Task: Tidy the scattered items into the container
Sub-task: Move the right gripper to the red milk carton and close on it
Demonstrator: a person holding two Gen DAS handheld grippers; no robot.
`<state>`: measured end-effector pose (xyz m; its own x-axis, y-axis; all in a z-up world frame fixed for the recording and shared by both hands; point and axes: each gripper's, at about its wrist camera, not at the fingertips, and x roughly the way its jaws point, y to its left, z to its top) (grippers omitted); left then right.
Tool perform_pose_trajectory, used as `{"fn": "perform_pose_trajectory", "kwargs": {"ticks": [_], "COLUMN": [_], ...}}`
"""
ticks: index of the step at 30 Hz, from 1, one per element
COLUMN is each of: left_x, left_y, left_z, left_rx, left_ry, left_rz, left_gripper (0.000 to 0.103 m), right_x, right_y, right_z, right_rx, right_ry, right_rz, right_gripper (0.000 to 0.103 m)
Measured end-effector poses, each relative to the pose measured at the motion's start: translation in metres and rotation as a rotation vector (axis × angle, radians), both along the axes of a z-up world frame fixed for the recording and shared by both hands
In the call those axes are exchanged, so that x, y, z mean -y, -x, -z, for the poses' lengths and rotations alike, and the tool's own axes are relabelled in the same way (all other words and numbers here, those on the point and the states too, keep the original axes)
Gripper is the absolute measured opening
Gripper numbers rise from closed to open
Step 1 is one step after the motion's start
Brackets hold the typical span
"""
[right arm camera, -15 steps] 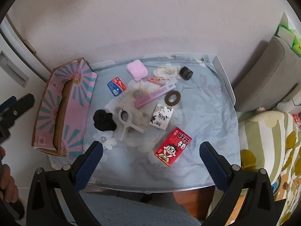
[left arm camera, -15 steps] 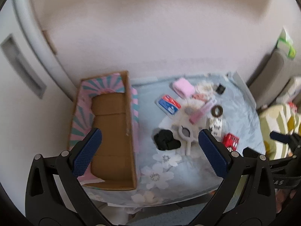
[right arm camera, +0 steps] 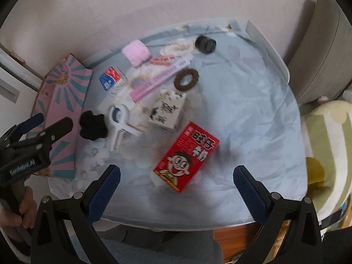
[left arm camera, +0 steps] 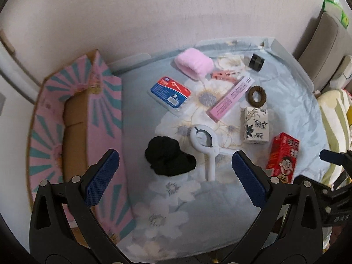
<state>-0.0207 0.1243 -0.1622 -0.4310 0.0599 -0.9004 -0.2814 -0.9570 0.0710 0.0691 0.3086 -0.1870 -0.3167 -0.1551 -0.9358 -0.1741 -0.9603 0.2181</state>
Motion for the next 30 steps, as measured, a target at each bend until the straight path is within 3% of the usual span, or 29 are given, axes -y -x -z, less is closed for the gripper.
{"fn": "perform_pose_trajectory", "kwargs": {"ticks": [4,9,12,30], "left_x": [-0.002,0.004,-0.001,0.009], "left_y": [0.009,0.017,0.016,0.025], "left_z": [0.021,0.044,0.051,0.073], "left_rx": [0.022,0.069,0.051,0.091], "left_ry": [0.009,0.007,0.039,-0.073], "left_rz": [-0.022,-0.063,-0.045,0.008], "left_gripper": [0.102,0.102,0.102,0.1], "right_x": [-0.004,0.002,0.006,0.012], "right_y": [-0.002,-0.002,-0.001,0.008], "right_z": [0.02,0.04,0.049,0.07], "right_rx": [-0.005,0.016,0.026,0.059], "right_ry": [0.032,0.002,0.004,-0.06], "right_rz": [-0.006,-0.033,-0.033,-0.034], "right_gripper": [0.102,0.102,0.102,0.102]}}
